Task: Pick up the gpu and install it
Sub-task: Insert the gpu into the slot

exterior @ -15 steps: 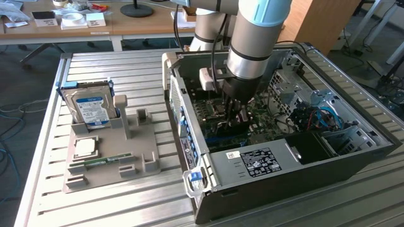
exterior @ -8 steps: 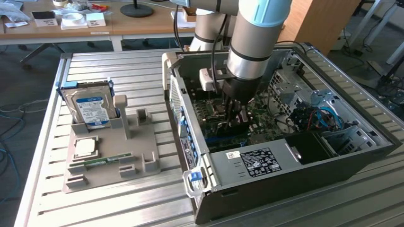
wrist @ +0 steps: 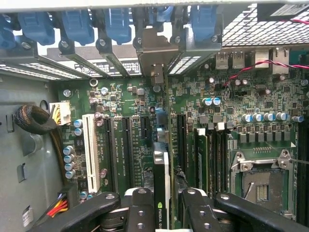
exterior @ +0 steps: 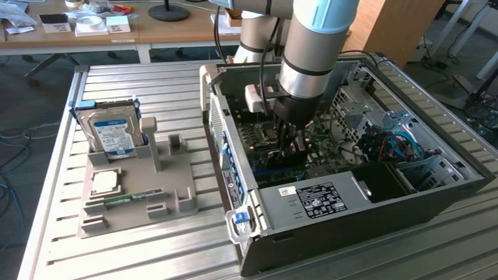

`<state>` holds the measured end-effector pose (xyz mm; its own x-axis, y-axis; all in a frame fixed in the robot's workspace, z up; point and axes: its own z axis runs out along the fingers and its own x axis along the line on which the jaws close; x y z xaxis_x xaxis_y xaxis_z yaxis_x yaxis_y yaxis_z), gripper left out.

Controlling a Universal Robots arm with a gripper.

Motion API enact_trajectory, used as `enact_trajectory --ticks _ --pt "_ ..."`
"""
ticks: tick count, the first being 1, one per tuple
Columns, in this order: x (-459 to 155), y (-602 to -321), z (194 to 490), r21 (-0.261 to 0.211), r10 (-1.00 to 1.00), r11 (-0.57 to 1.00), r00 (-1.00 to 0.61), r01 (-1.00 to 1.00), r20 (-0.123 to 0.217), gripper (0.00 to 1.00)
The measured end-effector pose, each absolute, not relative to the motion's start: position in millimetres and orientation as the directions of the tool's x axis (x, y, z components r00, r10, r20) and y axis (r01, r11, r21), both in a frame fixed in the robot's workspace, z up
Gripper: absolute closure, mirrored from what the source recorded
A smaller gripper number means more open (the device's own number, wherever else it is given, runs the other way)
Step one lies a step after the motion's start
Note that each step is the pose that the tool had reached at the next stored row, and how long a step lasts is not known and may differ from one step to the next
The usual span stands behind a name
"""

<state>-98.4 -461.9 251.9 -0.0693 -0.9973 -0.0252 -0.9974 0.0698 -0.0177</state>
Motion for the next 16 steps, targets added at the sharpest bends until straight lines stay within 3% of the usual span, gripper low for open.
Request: enact_trajectory --ticks 16 --pt "-99.3 -460.0 251.8 -0.018 -0.997 0.071 -0.07 -0.997 -0.025 0.73"
